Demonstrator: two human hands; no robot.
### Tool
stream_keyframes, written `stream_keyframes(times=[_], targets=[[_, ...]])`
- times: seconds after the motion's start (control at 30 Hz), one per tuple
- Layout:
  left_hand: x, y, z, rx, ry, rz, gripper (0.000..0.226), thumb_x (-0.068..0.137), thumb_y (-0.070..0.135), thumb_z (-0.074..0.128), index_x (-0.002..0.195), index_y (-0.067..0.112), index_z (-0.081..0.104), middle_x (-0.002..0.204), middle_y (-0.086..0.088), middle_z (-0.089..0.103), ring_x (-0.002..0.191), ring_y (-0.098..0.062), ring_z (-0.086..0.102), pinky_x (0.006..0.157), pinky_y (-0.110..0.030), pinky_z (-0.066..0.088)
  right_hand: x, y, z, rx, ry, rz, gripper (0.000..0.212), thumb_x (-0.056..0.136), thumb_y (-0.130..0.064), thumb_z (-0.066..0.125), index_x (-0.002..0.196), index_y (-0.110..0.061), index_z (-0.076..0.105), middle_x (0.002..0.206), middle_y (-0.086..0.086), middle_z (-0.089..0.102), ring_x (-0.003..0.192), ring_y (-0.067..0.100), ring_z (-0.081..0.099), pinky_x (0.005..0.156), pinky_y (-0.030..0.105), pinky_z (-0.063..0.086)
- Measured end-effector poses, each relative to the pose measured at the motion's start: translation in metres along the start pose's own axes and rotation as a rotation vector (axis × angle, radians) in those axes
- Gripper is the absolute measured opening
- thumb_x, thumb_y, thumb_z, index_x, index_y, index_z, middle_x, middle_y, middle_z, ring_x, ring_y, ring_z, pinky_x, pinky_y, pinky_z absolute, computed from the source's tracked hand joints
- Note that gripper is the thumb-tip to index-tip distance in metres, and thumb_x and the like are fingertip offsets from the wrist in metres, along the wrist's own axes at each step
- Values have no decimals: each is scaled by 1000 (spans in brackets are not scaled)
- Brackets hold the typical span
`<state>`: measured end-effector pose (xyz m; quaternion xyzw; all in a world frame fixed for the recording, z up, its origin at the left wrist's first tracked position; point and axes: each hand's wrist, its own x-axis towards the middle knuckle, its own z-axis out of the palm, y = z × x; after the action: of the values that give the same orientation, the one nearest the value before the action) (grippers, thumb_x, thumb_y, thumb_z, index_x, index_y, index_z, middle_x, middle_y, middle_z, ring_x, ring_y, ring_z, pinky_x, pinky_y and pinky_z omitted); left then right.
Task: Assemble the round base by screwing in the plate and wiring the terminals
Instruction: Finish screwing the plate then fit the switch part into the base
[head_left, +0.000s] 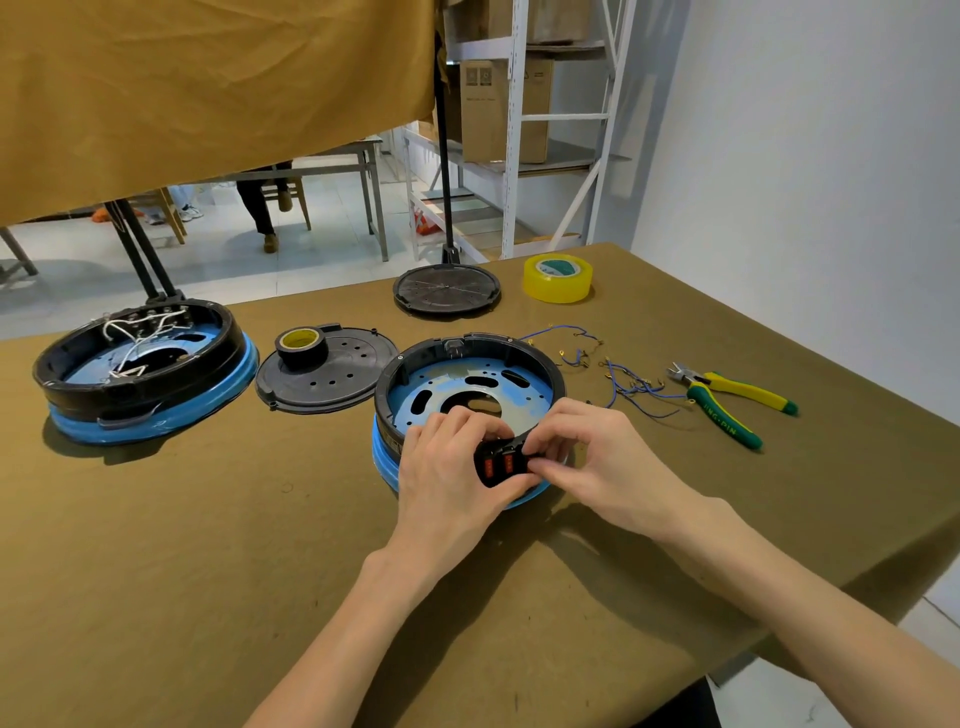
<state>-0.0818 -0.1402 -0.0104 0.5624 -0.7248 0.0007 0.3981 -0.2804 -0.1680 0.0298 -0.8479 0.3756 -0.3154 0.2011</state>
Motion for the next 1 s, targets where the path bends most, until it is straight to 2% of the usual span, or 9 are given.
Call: stream_keyframes(times=[0.1,0.23,0.3,0.47,0.53,0.63,0.77,0.9,1.0], targets=[[1,0,0,-5,-7,-10,43,78,62,76,106,31,66,104,16,62,99,-4,51,85,-21,32,3,4,-1,-40,4,-23,16,87,-10,80,101,-18,77,100,-10,60,93,8,60,80,19,51],[2,-4,-3,-11,-41,-4,39,81,55,78,109,32,66,106,17,62,101,-4,50,86,-15,27,12,10,-11,-118,-20,-14,39,87,-31,80,124,-26,67,124,-16,58,121,0,51,105,18,39],[3,-4,-4,-19,-46,-8,36,82,52,79,109,31,66,106,17,62,101,-4,50,88,-13,26,16,12,-14,-171,-107,-41,33,92,-35,76,123,-26,69,124,-15,64,125,-1,51,110,23,36],[3,3,-1,-2,-11,-40,32,81,43,81,106,29,68,103,14,64,99,-7,53,84,-19,26,20,14,-10,-286,-174,-106,23,97,-31,68,119,-25,68,111,-12,63,106,2,52,98,9,30],[3,2,-2,0,-20,-32,33,82,44,80,108,28,68,105,13,64,101,-8,54,86,-21,29,21,15,-11,-241,-182,-93,22,96,-30,70,118,-23,67,110,-12,64,105,3,56,99,14,39],[1,-2,-3,-12,-29,-2,34,84,48,78,110,28,68,106,14,64,102,-6,54,88,-22,32,25,15,-19,-69,-165,-27,20,90,-26,79,108,-20,72,102,-12,70,99,7,64,89,27,53],[-2,-6,-2,-57,-2,23,29,89,47,72,112,29,68,107,15,64,102,-4,54,91,-23,36,39,15,-26,-45,-274,-6,21,85,-28,84,102,-24,74,98,-14,72,98,5,68,87,23,55],[-6,-11,-1,-71,30,80,32,95,48,59,116,26,69,112,11,63,109,-4,53,96,-27,42,43,16,-22,-127,-305,-19,27,82,-31,85,98,-26,63,95,-15,66,93,3,64,82,24,55],[-9,-20,-4,1,95,22,37,93,55,60,112,26,72,112,8,64,113,-10,51,102,-32,37,44,15,-20,-110,-294,-33,26,81,-26,86,92,-23,63,92,-11,67,88,6,64,79,26,54]])
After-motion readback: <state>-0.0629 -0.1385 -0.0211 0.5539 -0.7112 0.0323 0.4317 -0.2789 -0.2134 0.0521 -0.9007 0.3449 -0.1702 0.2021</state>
